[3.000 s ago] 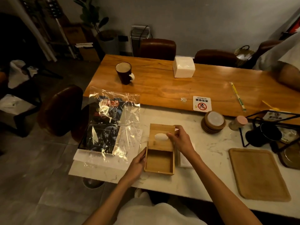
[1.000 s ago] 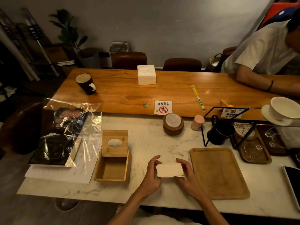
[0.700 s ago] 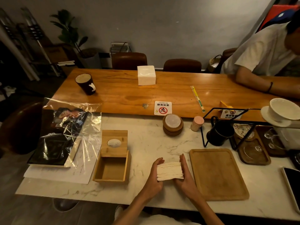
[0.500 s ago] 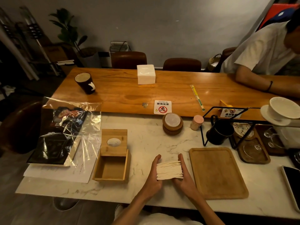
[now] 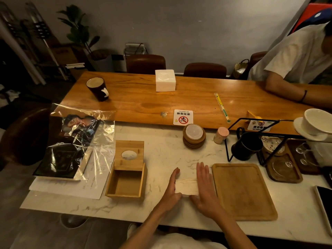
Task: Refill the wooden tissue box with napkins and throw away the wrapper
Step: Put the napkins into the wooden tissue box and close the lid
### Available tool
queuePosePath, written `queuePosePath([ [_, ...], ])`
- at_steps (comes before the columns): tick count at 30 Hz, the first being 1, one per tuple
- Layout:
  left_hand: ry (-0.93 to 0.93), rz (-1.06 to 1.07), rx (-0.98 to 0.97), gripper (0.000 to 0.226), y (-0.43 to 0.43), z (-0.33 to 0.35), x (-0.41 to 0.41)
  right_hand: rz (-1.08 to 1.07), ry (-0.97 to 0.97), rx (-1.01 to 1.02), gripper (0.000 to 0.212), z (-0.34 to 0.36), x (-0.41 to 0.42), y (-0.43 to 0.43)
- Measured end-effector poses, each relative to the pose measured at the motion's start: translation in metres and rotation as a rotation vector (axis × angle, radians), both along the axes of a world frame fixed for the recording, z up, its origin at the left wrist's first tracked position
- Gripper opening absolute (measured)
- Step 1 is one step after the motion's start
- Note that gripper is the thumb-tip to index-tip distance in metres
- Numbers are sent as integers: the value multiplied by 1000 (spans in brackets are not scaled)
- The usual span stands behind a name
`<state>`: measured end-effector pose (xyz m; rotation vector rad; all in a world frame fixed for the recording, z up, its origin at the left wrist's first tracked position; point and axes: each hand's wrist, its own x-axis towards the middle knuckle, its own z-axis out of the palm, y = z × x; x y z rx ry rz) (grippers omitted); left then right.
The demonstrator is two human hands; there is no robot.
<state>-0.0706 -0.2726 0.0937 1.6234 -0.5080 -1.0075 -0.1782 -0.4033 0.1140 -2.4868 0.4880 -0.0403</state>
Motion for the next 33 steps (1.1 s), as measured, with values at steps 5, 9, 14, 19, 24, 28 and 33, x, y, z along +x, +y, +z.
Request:
queuePosePath([
  [5,-45,-10,-42,90,4,32,4,195,192,-412,101,9,27,-6],
  [9,-222,153,-171,77,37,75,28,237,386,-287,60,20,46,-19],
  [14,-488,624,50,52,105,97,101,-199,203,646,45,24,46,-22],
  [19,-214,346,395,48,139,70,155,-806,-142,2003,52,-8,29,20],
  [24,-270,149,428,47,147,61,179,-970,-427,1975,58,-19,33,51],
  [28,-106,44,299,41,146,64,197,-992,-495,1991,57,-21,35,62],
  [33,-68,64,137,28,144,60,210,-886,-464,1920,61,1,64,77],
])
